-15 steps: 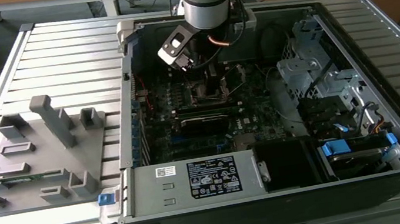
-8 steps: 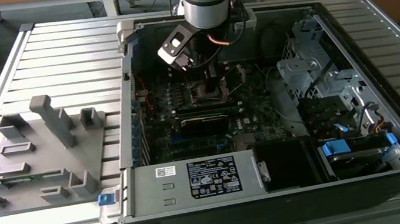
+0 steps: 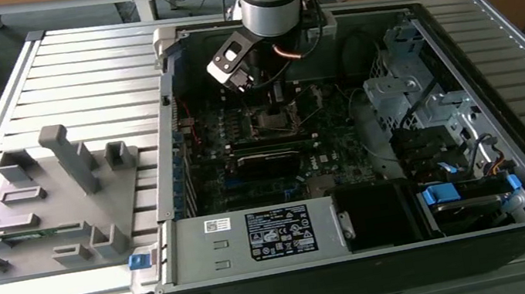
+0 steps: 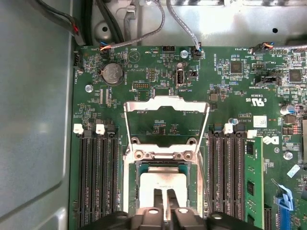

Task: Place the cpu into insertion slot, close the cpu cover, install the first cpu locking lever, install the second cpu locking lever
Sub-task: 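Place the cpu into insertion slot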

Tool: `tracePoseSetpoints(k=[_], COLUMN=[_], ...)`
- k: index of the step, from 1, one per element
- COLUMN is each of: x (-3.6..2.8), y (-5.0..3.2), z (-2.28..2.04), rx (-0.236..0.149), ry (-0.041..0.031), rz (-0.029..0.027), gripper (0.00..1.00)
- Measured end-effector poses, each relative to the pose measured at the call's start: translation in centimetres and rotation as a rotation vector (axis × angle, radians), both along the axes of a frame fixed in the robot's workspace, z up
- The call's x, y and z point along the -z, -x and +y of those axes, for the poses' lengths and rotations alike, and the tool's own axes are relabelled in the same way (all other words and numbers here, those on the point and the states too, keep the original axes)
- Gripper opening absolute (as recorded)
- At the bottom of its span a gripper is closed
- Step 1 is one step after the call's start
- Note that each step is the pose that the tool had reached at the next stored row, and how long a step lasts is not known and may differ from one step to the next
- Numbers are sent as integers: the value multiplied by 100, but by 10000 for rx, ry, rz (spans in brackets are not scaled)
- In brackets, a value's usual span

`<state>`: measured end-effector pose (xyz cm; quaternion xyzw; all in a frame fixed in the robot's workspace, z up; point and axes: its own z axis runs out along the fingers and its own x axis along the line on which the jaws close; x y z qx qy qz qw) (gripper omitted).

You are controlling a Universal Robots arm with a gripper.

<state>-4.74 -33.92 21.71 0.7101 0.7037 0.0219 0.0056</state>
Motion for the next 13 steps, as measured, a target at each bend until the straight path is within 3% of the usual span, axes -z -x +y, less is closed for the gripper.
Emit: tracePoseSetpoints(k=[2,6,7,9,13], x=[-3,-9,-10,-10,-9], y=[0,0,0,0,0], z=[0,0,-2,-5,-4], rx=[0,0,-1,-1,0], ry=[0,0,-18,-128,-130], rz=[0,0,1,0,0], gripper=[11,11,11,11,11])
